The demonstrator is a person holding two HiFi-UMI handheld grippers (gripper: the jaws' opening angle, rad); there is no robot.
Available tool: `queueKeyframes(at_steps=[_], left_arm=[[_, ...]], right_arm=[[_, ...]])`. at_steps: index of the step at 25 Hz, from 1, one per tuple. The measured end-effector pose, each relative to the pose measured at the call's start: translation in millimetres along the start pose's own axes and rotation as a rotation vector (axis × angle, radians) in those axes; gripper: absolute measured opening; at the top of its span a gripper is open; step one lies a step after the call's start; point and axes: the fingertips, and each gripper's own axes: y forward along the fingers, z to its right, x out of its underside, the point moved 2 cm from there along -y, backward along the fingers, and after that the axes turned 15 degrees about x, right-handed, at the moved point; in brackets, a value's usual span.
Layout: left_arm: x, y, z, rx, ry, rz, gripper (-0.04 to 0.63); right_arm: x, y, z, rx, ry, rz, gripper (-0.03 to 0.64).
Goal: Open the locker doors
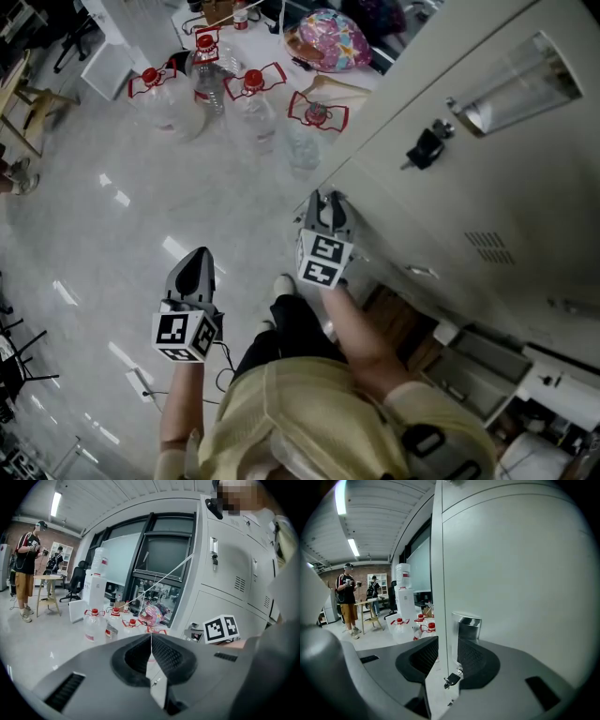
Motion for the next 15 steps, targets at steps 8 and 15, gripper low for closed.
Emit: queueKeyframes(at_steps=[8,15], left_arm=[[-5,11,9,0.035,0.006,0.007,0.005],[-5,11,10,0.094,0.016,0.008,0.005]], right_arm=[[6,-11,-5,-0.033,-0.012,-0.005,0.117],[15,-35,-14,-0.059,-0.041,-0.026,0.117]])
